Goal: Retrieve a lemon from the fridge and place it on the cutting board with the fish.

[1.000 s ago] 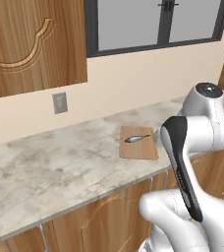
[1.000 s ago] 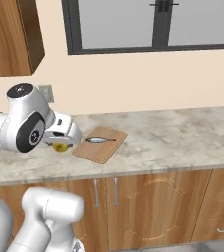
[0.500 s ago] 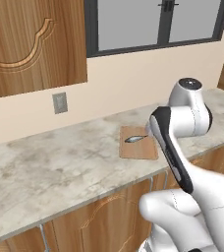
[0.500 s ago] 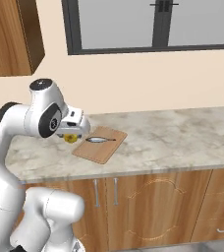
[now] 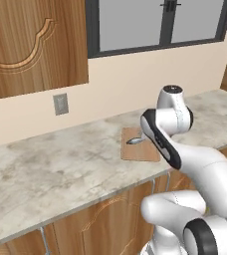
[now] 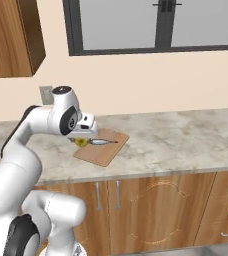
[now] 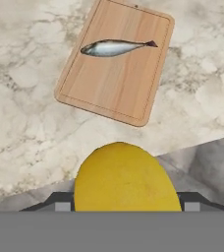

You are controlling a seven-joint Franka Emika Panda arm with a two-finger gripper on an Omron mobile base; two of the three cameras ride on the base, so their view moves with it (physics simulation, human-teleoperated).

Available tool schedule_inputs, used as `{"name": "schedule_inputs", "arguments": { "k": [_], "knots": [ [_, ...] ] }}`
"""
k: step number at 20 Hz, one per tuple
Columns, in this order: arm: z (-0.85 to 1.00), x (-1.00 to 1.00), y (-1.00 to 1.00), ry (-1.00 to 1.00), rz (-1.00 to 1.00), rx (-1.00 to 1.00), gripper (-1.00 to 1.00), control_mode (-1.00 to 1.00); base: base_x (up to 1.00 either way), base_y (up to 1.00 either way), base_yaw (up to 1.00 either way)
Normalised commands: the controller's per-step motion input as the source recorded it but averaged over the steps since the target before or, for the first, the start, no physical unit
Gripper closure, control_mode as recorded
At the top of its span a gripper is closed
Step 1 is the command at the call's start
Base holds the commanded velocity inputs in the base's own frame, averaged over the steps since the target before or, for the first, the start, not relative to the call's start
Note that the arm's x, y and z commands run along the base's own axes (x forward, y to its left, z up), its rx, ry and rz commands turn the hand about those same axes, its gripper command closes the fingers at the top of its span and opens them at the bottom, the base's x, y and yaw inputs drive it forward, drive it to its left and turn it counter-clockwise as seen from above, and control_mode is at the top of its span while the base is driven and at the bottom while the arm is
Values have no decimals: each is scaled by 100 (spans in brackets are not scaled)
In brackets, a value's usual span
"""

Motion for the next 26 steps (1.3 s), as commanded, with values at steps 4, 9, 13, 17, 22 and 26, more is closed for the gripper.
{"name": "schedule_inputs", "arguments": {
  "k": [4,9,13,17,22,26],
  "knots": [
    [-84,18,-23,-14,0,0,100,-100,0,0,0],
    [-68,35,-33,-3,0,0,100,-100,0,0,0],
    [-34,53,-2,0,0,0,100,-100,0,0,0],
    [-22,65,0,0,0,0,100,-100,0,0,0],
    [-1,49,-4,0,0,0,100,-100,0,0,0],
    [-1,16,-2,0,0,0,100,-100,0,0,0]
  ]
}}
